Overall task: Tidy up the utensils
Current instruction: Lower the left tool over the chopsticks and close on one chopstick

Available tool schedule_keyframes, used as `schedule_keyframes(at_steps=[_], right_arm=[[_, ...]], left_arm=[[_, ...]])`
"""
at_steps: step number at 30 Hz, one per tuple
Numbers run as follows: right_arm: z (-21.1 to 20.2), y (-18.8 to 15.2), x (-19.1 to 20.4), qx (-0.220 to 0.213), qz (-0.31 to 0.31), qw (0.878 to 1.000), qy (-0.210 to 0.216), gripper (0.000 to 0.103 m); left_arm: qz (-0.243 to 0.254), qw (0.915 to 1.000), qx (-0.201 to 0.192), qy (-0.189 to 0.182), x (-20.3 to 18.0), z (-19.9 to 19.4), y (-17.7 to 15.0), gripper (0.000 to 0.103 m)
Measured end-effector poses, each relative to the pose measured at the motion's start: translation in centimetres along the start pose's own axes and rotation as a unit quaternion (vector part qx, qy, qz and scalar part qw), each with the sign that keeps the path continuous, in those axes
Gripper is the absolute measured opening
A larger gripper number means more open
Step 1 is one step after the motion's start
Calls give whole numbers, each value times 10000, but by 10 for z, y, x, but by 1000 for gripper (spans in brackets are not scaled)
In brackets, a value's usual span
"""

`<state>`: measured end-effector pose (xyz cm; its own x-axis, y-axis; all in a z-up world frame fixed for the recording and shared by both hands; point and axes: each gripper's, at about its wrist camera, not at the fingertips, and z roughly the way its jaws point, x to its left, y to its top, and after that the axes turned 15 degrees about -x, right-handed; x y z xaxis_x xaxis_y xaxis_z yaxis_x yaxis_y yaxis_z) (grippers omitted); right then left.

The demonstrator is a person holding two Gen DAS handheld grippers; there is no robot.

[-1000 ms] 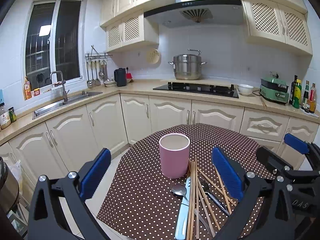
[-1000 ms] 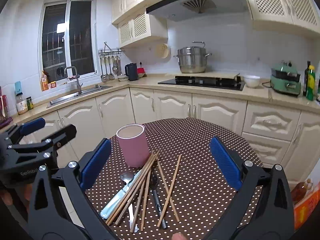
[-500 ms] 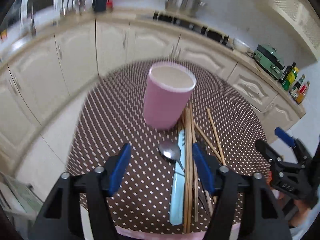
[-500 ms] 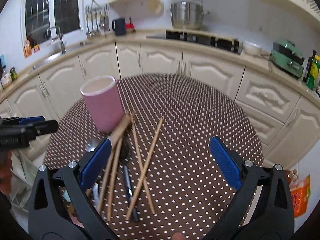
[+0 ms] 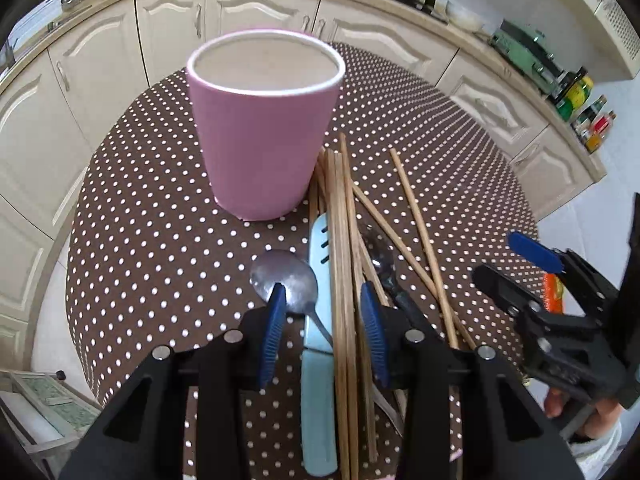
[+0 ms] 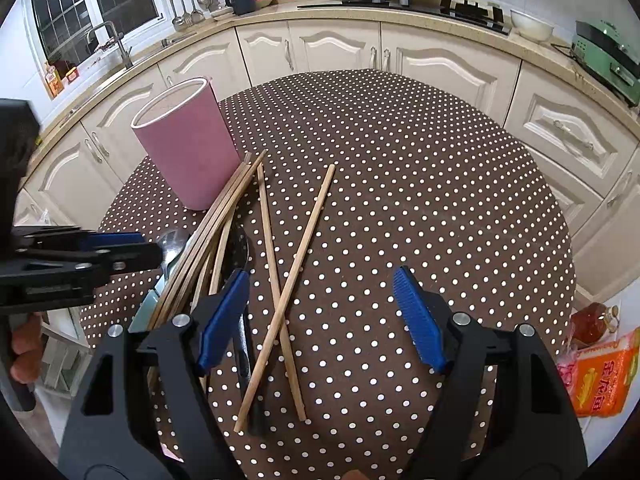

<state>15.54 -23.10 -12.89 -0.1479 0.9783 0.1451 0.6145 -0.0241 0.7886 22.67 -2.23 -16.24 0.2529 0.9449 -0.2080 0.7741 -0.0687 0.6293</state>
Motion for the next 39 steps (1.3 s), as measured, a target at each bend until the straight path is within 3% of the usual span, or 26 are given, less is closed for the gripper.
schedule_keyframes(at_steps=[7,12,23,39], right_arm=[[-5,3,-12,8,152,9999,28,74],[-4,4,-15,11,128,9999,21,74],[3,5,-19,60,112,9999,-42,74],[13,7,-25,168,112,9998,-66,74]], left_arm=[[215,9994,107,263,-8,17,3,37],[379,9976,104,579,-13,30,10,32],[419,9978,37,508,-22,31,22,31],[776,9936,154,800,-36,53,35,32]])
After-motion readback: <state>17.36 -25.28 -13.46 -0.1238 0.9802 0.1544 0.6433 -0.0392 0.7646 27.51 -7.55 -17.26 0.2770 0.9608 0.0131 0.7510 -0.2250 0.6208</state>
